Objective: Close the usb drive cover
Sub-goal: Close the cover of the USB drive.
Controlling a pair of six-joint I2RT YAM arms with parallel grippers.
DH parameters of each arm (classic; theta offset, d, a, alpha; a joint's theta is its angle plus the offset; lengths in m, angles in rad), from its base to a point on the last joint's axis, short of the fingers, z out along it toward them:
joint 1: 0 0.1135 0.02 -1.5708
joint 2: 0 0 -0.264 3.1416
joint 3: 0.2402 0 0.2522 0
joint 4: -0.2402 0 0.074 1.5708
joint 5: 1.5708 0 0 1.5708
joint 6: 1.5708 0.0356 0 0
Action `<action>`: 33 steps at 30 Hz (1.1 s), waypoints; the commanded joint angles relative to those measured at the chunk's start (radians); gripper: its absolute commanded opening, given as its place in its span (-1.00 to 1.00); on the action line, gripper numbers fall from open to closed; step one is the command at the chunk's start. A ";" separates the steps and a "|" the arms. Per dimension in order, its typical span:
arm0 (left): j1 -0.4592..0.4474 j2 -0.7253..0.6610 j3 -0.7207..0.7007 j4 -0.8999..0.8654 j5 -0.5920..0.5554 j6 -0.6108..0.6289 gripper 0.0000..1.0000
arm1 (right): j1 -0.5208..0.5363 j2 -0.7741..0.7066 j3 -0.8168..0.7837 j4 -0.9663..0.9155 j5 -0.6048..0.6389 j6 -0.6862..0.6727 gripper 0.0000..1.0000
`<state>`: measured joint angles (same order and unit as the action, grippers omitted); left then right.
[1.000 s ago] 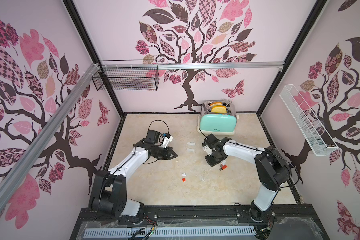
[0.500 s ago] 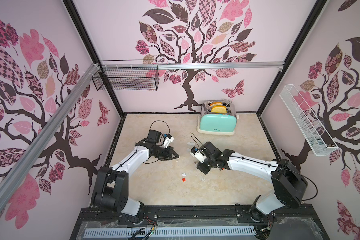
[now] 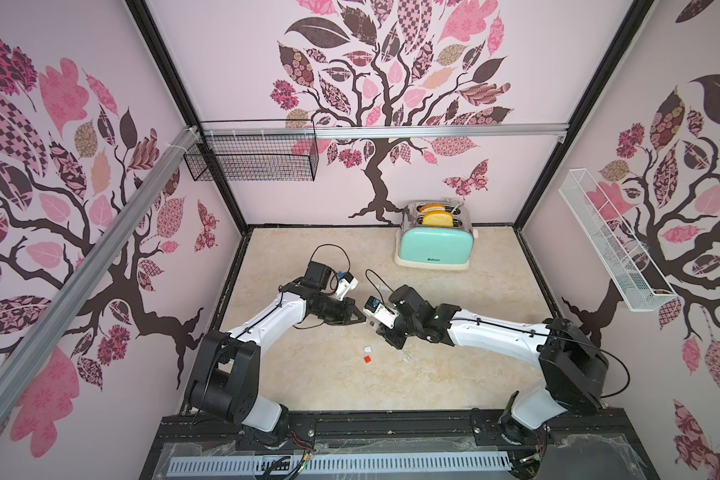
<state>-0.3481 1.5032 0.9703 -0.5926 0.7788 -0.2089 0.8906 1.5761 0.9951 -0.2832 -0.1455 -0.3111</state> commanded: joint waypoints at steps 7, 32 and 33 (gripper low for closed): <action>-0.006 0.003 0.006 0.010 0.022 -0.004 -1.00 | 0.018 0.016 0.043 0.020 -0.006 -0.004 -0.73; -0.033 0.015 0.001 0.010 0.033 -0.009 -1.00 | 0.019 -0.035 0.025 0.172 -0.041 0.078 -0.76; -0.034 0.017 0.003 0.005 0.031 -0.008 -1.00 | 0.019 -0.034 0.029 0.178 -0.042 0.077 -0.76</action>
<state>-0.3660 1.5032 0.9703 -0.5789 0.7994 -0.2203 0.9062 1.5833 1.0111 -0.2283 -0.1513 -0.2592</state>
